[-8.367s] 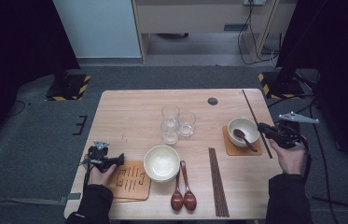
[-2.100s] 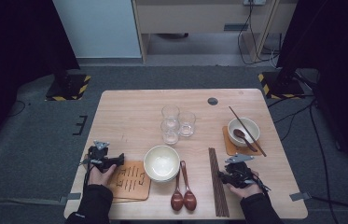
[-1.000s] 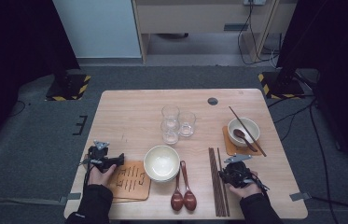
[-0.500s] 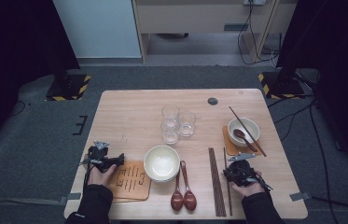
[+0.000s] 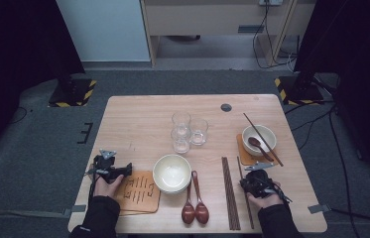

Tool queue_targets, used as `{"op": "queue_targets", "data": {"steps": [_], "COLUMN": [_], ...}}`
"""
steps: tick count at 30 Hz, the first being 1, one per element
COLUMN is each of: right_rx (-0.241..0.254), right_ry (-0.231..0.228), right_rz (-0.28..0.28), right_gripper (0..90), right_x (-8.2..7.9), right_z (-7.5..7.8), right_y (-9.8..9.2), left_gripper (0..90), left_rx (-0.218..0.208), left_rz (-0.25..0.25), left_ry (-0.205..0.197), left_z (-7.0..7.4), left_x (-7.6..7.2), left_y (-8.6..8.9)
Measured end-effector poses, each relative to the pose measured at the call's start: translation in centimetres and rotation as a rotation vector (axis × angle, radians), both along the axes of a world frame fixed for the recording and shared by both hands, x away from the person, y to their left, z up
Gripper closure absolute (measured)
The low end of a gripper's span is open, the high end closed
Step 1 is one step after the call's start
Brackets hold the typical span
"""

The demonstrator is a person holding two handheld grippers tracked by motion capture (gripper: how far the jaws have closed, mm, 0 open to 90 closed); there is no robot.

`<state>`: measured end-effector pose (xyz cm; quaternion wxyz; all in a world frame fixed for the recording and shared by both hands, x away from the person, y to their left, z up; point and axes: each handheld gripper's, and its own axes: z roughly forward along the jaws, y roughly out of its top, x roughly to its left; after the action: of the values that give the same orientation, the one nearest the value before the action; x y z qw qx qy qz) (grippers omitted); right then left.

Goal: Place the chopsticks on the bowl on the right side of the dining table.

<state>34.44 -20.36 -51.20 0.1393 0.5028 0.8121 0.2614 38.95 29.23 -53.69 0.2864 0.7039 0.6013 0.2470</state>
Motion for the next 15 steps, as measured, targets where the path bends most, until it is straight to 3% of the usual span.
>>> {"op": "queue_targets", "data": {"steps": [15], "right_rx": [-0.016], "right_ry": [0.005], "right_rz": [-0.018], "right_gripper": [85.3], "right_x": [0.42], "right_z": [0.09], "right_y": [-0.54], "left_gripper": [0.3], "left_rx": [0.000], "left_rz": [0.000], "left_ry": [0.000], "left_z": [0.00], "left_x": [0.00], "left_y": [0.00]}}
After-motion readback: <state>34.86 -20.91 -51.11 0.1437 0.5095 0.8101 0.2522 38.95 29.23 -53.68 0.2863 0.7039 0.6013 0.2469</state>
